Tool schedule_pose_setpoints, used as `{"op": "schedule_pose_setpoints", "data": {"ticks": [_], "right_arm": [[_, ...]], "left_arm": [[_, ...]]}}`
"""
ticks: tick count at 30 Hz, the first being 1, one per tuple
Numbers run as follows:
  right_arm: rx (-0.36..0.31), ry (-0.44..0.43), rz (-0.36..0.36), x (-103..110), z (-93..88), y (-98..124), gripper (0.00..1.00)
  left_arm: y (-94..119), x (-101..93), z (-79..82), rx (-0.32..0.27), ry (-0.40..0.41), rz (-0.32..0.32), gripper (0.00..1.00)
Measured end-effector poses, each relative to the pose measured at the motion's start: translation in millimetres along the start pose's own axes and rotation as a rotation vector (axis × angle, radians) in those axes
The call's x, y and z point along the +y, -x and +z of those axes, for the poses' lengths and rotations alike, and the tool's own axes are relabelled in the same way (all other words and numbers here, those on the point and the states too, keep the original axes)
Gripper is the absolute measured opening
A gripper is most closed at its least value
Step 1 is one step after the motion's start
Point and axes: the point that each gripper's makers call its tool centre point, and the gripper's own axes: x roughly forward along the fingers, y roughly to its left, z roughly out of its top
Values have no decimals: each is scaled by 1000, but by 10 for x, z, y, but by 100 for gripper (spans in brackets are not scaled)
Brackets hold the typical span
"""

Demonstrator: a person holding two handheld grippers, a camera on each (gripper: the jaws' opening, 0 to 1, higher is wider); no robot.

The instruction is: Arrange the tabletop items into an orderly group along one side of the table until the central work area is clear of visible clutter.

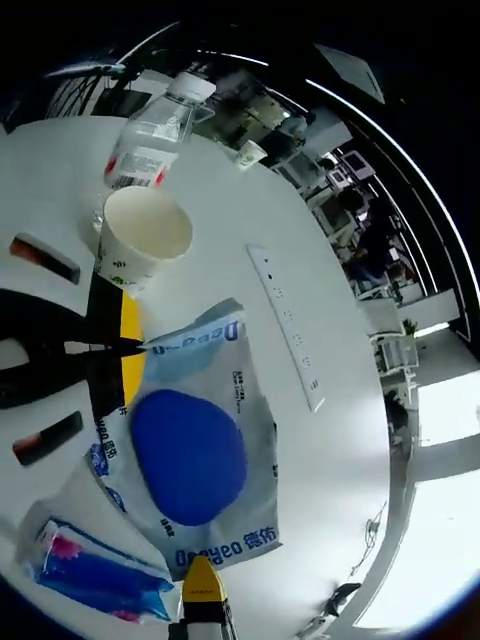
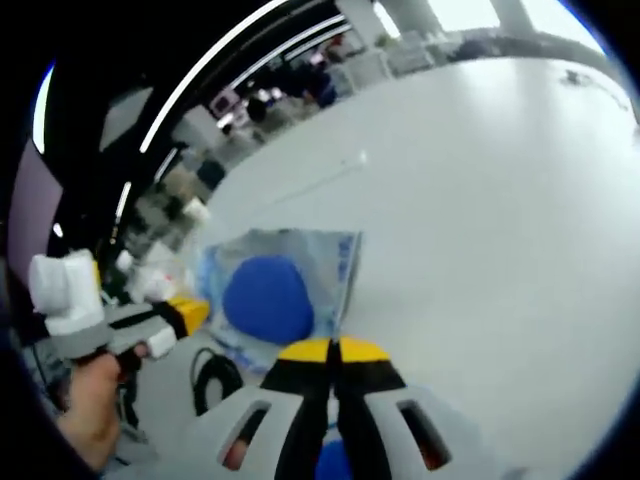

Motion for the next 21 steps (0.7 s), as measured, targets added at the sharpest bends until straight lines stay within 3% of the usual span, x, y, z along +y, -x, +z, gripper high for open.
{"op": "schedule_pose_setpoints", "data": {"ticks": [21], "right_arm": [[34,-19,38,100,-29,-328,0]], "left_arm": [[-262,243,-159,55,25,63,0]]}}
